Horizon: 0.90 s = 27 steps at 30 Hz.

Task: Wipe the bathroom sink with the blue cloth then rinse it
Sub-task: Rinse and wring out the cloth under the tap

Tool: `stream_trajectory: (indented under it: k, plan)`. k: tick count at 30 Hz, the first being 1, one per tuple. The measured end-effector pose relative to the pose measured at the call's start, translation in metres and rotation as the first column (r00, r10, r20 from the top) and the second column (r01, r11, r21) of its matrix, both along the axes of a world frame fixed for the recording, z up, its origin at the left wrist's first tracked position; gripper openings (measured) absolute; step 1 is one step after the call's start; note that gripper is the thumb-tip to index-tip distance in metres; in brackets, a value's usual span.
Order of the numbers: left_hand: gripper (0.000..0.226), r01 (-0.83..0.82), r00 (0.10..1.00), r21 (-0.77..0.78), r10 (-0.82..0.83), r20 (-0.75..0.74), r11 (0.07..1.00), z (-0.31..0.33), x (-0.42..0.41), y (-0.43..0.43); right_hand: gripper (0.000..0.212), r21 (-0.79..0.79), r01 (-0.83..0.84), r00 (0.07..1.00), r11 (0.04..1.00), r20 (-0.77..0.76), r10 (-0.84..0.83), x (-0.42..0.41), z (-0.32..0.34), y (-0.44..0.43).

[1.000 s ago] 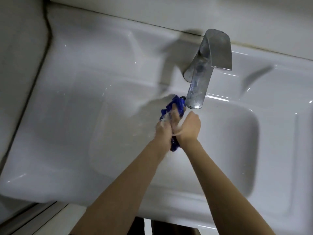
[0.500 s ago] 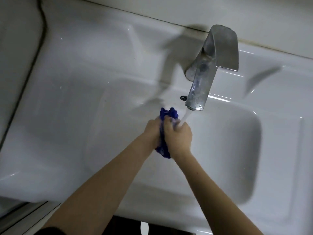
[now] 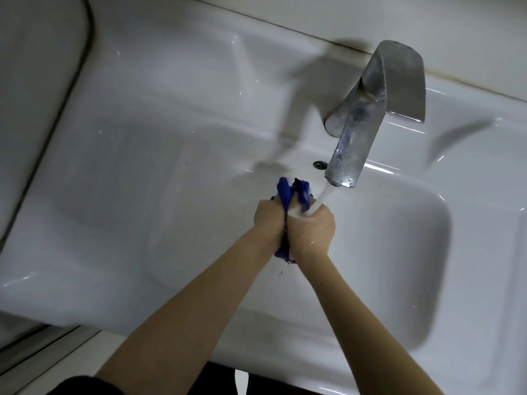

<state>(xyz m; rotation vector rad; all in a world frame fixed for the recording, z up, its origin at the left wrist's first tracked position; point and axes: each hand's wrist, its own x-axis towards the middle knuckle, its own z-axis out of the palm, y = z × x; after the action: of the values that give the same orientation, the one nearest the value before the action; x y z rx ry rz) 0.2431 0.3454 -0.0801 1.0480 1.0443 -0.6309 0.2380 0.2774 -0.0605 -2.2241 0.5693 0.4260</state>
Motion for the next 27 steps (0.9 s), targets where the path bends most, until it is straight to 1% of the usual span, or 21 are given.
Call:
stream_trajectory:
  k: [2,3,6,7,8,10,11,13,14,15,16,17,18,19,20,21,22,23,24,25,27]
  plan:
    - [0.026,0.034,0.999,0.081,-0.035,0.006,0.996,0.007,-0.01,-0.007,0.038,0.036,0.04,0.998,0.999,-0.045,-0.038,0.022,-0.011,-0.016]
    - [0.024,0.013,1.0,0.059,-0.014,0.026,0.998,0.013,-0.012,-0.007,0.039,0.087,0.077,0.994,0.993,-0.085,-0.069,0.028,-0.018,-0.023]
    - [0.031,-0.155,0.987,-0.006,0.155,0.044,0.988,0.019,-0.009,0.005,0.03,0.231,0.247,0.958,0.941,-0.204,-0.201,0.028,-0.03,-0.034]
    - [0.037,-0.203,0.978,0.013,0.202,0.06,0.979,0.018,-0.007,0.011,0.03,0.237,0.276,0.951,0.931,-0.208,-0.229,0.024,-0.028,-0.035]
    - [0.041,-0.222,0.972,0.038,0.217,0.091,0.974,0.012,-0.005,0.015,0.033,0.229,0.271,0.959,0.935,-0.148,-0.241,0.021,-0.025,-0.034]
    - [0.052,-0.193,0.974,0.136,0.173,0.147,0.972,0.011,-0.003,0.015,0.037,0.161,0.173,0.983,0.972,0.026,-0.179,0.013,-0.009,-0.026]
    - [0.056,-0.163,0.978,0.181,0.134,0.158,0.97,0.012,-0.003,0.012,0.04,0.111,0.112,0.991,0.987,0.061,-0.119,0.007,0.001,-0.02]
    - [0.043,-0.081,0.984,0.263,0.036,0.172,0.961,0.008,-0.002,0.005,0.041,0.068,-0.028,0.995,0.997,0.097,0.022,-0.01,0.019,-0.005]
    - [0.029,-0.059,0.983,0.255,0.012,0.181,0.965,0.008,-0.001,0.004,0.037,0.092,-0.082,0.99,0.992,0.118,0.071,-0.021,0.026,0.002]
    - [0.017,-0.062,0.985,0.185,0.031,0.168,0.981,0.008,0.001,0.003,0.032,0.081,-0.125,0.981,0.989,0.156,0.111,-0.027,0.029,0.007]
    - [0.013,-0.097,0.986,0.085,0.085,0.141,0.992,0.009,0.001,0.002,0.031,0.035,-0.153,0.976,0.988,0.163,0.146,-0.027,0.028,0.009]
    - [0.016,-0.14,0.985,0.021,0.137,0.106,0.99,0.011,-0.001,0.0,0.033,-0.01,-0.147,0.98,0.989,0.135,0.147,-0.019,0.023,0.007]
    - [0.022,-0.142,0.986,0.041,0.138,0.091,0.989,0.013,-0.004,-0.004,0.039,-0.009,-0.099,0.991,0.995,0.087,0.099,-0.007,0.015,0.004]
    - [0.031,-0.111,0.987,0.141,0.093,0.13,0.984,0.014,-0.007,-0.009,0.044,0.06,-0.005,1.0,0.998,0.03,0.003,0.007,0.003,-0.002]
    - [0.036,-0.068,0.981,0.277,0.013,0.194,0.958,0.019,-0.01,-0.013,0.042,0.149,0.09,0.996,0.985,-0.012,-0.089,0.021,-0.003,-0.007]
    - [0.038,-0.043,0.964,0.382,-0.062,0.257,0.923,0.025,-0.012,-0.014,0.036,0.155,0.154,0.987,0.976,-0.063,-0.146,0.029,-0.006,-0.01]
    - [0.04,-0.017,0.954,0.427,-0.114,0.278,0.904,0.03,-0.009,-0.011,0.037,0.187,0.189,0.979,0.964,-0.112,-0.17,0.026,-0.011,-0.011]
    - [0.041,0.015,0.956,0.441,-0.142,0.256,0.897,0.025,-0.002,-0.004,0.041,0.206,0.179,0.979,0.962,-0.131,-0.154,0.014,-0.005,-0.006]
    - [0.04,0.027,0.97,0.418,-0.126,0.21,0.908,0.02,0.005,0.005,0.043,0.214,0.163,0.983,0.963,-0.115,-0.141,-0.003,0.001,0.002]
    - [0.036,0.015,0.987,0.338,-0.067,0.143,0.941,0.011,0.01,0.013,0.043,0.217,0.14,0.989,0.966,-0.074,-0.127,-0.018,0.01,0.011]
    - [0.03,-0.096,0.995,0.134,0.09,0.049,0.986,0.01,0.007,0.019,0.045,0.17,0.02,0.998,0.985,0.049,-0.028,-0.029,0.023,0.021]
